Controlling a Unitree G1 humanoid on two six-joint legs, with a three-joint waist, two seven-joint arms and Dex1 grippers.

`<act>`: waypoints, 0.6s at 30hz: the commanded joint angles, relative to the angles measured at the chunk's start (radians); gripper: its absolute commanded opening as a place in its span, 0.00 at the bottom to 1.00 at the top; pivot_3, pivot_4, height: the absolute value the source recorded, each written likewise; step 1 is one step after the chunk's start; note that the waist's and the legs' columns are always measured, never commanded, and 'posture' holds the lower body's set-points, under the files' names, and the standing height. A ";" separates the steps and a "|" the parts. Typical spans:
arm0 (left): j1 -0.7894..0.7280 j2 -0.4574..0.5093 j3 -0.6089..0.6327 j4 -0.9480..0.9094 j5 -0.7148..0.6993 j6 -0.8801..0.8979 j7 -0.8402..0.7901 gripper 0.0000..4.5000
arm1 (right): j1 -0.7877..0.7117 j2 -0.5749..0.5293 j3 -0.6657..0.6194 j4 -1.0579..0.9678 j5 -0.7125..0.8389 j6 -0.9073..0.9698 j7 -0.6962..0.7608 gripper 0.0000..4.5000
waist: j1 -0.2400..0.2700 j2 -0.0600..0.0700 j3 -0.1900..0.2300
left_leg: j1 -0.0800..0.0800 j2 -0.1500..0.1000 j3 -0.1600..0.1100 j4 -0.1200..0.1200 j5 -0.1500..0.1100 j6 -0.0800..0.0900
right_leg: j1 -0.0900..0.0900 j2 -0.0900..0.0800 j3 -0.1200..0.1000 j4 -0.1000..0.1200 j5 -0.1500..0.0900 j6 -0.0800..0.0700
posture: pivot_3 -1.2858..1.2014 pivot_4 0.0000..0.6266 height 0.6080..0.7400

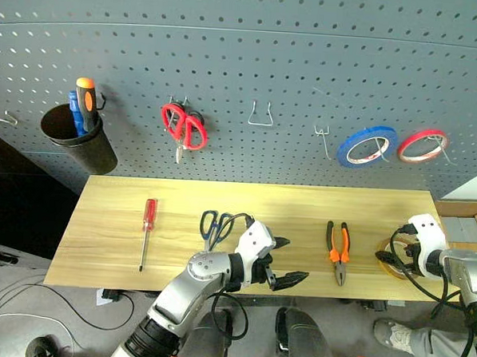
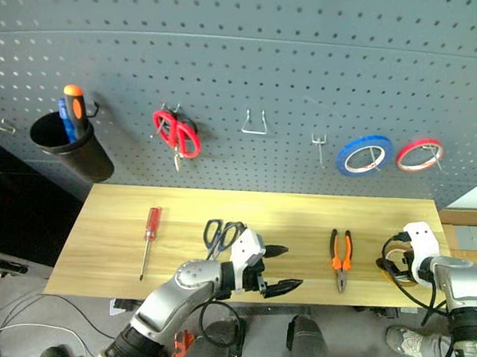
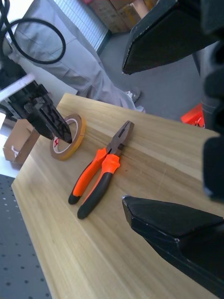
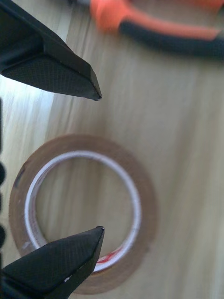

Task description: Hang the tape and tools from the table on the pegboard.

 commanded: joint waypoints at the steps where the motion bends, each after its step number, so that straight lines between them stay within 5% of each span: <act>1: 0.033 0.026 0.017 -0.092 -0.020 0.020 -0.004 0.99 | -0.023 0.020 0.020 0.050 -0.029 -0.033 -0.021 1.00 | -0.001 0.000 0.006 | 0.000 0.000 0.000 0.000 0.000 0.000 | 0.000 0.000 0.000 0.000 0.000 0.000 | 0.50 0.58 1.00; 6: 0.059 0.063 0.041 -0.154 -0.034 0.060 0.001 0.99 | -0.047 0.067 0.039 0.100 -0.049 -0.054 -0.036 1.00 | 0.003 -0.006 0.014 | 0.000 0.000 0.000 0.001 0.000 0.000 | 0.000 0.000 0.001 0.000 0.000 0.001 | 0.51 0.59 1.00; 9: 0.065 0.076 0.052 -0.174 -0.038 0.076 0.008 1.00 | -0.064 0.092 0.034 0.146 -0.059 -0.059 -0.065 0.88 | 0.003 -0.010 0.016 | 0.000 0.000 0.000 0.002 0.000 0.000 | 0.000 0.000 0.001 -0.001 0.001 0.002 | 0.51 0.59 1.00; 18: 0.030 0.080 0.074 -0.149 -0.045 0.079 0.003 1.00 | -0.057 0.098 -0.005 0.124 -0.051 -0.004 -0.080 0.21 | 0.006 -0.011 0.016 | 0.000 0.000 0.000 0.002 0.000 0.000 | 0.000 0.000 0.000 -0.001 0.001 0.002 | 0.51 0.57 1.00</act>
